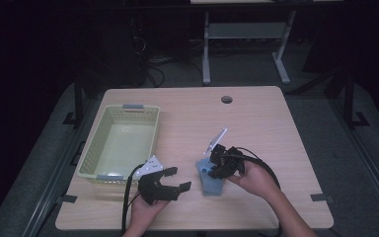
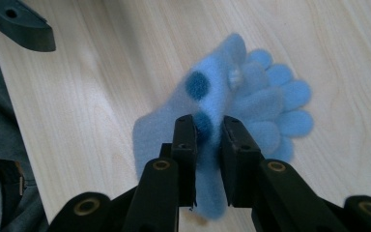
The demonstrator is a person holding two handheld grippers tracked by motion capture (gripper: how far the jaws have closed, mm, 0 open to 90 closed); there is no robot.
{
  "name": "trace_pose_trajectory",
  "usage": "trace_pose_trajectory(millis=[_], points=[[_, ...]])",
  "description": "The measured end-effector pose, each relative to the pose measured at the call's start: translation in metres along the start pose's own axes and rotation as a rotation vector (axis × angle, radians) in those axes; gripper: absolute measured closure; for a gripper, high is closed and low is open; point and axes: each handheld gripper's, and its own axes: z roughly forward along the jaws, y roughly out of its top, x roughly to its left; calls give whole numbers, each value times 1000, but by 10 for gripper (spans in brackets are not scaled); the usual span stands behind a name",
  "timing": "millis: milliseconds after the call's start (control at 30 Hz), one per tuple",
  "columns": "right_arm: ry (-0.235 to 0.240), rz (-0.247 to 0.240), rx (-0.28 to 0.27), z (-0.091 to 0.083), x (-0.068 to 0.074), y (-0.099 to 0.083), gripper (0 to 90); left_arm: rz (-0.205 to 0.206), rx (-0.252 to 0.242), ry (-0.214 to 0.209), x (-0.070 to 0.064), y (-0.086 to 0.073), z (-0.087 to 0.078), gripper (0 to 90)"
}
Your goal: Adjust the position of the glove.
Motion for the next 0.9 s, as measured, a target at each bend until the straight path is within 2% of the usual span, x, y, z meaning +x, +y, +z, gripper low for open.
trace_pose_trajectory(millis=[267, 500, 633, 733, 900], points=[[-16, -7, 15, 10, 1, 0, 739, 0, 2, -1, 0, 0, 0, 192], [-63, -32, 37, 14, 5, 2, 742, -2, -1, -1, 0, 0, 0, 192], [-69, -34, 43, 17, 4, 2, 734, -2, 0, -2, 0, 0, 0, 192], [-69, -19, 27, 17, 3, 1, 726, 1, 1, -3, 0, 0, 0, 192], [-54, -21, 21, 19, 5, 2, 781, -1, 0, -4, 0, -1, 1, 192]])
